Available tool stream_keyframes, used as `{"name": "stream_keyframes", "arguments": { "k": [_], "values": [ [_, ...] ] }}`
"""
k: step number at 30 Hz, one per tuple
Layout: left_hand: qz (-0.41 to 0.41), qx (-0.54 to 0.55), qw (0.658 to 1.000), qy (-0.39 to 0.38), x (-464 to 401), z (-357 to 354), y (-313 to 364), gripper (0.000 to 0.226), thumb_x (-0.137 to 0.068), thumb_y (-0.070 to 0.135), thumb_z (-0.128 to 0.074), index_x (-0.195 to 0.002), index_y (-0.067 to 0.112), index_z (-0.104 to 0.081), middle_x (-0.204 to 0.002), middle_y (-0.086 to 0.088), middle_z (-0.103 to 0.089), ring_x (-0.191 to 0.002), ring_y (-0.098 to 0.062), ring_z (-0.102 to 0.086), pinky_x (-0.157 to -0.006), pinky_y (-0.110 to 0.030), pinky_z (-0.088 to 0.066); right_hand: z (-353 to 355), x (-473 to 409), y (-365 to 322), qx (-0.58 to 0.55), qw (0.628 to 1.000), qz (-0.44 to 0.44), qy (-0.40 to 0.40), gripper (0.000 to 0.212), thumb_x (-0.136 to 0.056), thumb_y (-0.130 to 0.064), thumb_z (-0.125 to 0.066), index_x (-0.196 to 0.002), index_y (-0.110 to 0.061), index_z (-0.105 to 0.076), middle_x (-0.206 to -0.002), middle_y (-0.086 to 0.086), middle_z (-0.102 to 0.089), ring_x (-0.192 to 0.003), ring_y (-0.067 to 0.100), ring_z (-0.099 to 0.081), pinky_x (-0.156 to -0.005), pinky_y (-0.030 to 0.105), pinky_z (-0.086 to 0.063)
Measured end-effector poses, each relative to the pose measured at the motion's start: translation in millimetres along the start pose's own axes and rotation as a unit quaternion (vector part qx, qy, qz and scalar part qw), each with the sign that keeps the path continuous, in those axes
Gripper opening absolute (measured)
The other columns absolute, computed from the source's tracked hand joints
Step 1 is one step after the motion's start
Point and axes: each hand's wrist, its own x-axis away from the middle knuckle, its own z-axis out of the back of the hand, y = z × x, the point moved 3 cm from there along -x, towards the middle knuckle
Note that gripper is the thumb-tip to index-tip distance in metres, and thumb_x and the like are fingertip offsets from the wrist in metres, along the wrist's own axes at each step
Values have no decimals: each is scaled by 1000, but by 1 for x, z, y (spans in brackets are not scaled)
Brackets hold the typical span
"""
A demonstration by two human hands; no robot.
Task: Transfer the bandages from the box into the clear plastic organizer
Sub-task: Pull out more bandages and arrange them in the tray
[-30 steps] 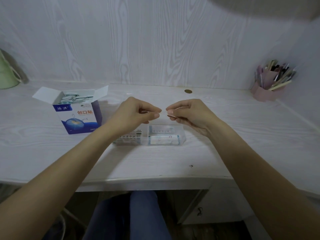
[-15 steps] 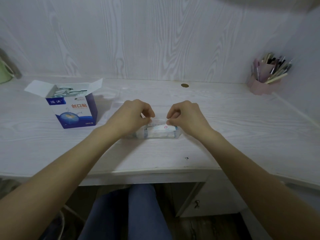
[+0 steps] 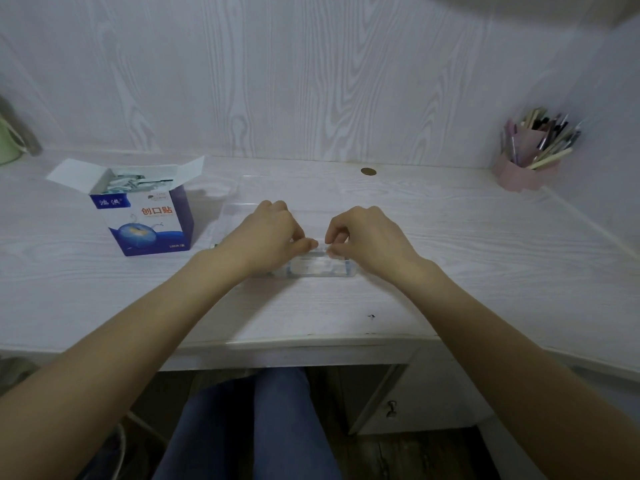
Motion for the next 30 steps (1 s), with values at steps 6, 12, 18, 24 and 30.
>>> {"name": "stream_keyframes", "arguments": {
  "k": [6, 12, 18, 24, 30],
  "values": [
    [6, 52, 997, 56, 12, 25, -3, 28, -91, 42, -54, -101, 22, -71, -102, -4, -50, -89, -15, -46, -74, -26, -32, 15, -3, -10, -74, 997, 13, 24, 7, -85, -21, -66, -84, -18, -72, -79, -3, -70, -78, 10, -64, -75, 32, -55],
    [23, 80, 981, 177, 43, 74, -24, 17, -92, 33, -56, -103, 25, -67, -102, 5, -50, -84, -9, -52, -69, -21, -32, 27, -20, -56, -132, 986, 55, 85, 14, -89, -15, -59, -89, -17, -72, -87, -4, -70, -81, 7, -62, -78, 27, -52],
    [112, 57, 972, 198, 64, 102, -87, 28, -89, 28, -61, -115, 19, -63, -115, -5, -54, -91, -11, -48, -77, -24, -32, 12, -49, -124, -113, 981, 131, 84, 23, -94, -13, -52, -112, -13, -67, -116, 3, -64, -107, 15, -56, -92, 25, -42],
    [132, 57, 982, 122, 71, 107, -143, 55, -75, 29, -76, -125, 17, -56, -125, -6, -54, -113, -21, -51, -86, -25, -34, -13, -84, -159, -84, 990, 112, 6, 32, -97, -7, -41, -120, -11, -63, -129, 5, -59, -119, 20, -53, -101, 31, -41],
    [127, -2, 991, 45, 63, 103, -172, 101, -67, 33, -83, -147, 14, -25, -148, -5, -36, -133, -24, -36, -106, -35, -32, -15, -94, -169, -104, 991, 87, 6, 27, -94, -8, -48, -113, -10, -67, -115, 7, -67, -103, 21, -62, -91, 30, -48]
  ]
}}
